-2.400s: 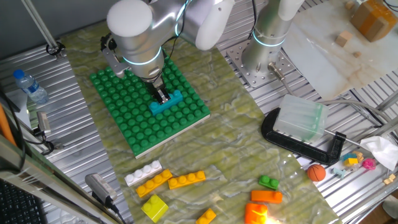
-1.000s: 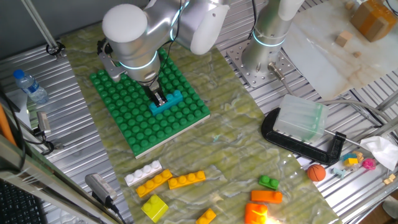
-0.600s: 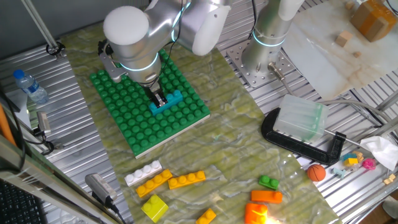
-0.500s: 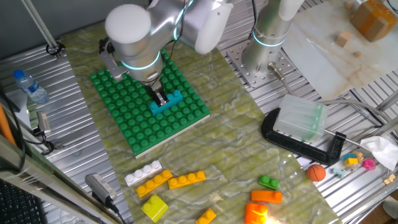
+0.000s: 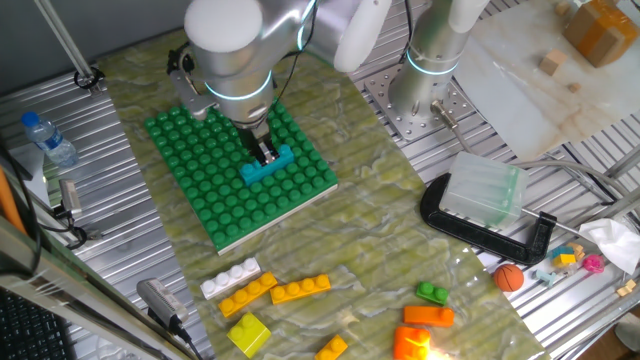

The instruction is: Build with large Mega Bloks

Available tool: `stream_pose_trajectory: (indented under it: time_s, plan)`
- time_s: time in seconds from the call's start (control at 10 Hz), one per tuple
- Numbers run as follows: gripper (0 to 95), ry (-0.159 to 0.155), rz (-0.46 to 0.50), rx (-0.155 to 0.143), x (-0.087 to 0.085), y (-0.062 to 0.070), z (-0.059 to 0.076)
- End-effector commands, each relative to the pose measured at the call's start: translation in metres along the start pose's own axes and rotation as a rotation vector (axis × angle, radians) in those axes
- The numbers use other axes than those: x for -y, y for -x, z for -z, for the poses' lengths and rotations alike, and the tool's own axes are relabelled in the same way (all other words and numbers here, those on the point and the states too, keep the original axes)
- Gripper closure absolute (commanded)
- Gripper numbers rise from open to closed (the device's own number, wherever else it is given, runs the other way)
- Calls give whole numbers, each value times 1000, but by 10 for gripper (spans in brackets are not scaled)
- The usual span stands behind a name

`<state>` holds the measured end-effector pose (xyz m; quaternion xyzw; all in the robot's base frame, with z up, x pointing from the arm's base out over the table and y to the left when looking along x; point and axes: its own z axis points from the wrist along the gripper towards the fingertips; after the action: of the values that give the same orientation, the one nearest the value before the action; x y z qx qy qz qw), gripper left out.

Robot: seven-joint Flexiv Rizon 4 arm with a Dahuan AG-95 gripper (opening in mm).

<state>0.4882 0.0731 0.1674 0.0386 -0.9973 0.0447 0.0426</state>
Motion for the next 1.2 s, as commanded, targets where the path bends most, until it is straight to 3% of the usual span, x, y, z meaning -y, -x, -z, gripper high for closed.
stream_pose_trajectory:
  time_s: [0.1, 0.4, 0.7, 0.9, 1.1, 1.2]
  plan:
    - [950, 4, -15, -6, -15, 9, 12]
    - [950, 18, -25, -2, -49, 27, 17]
    - [950, 83, -84, 1, -95, 52, 8]
    - [950, 78, -63, 7, -116, 58, 4]
    - [570, 64, -86, 20, -134, 61, -1]
    - [570, 61, -101, 24, -142, 63, -4]
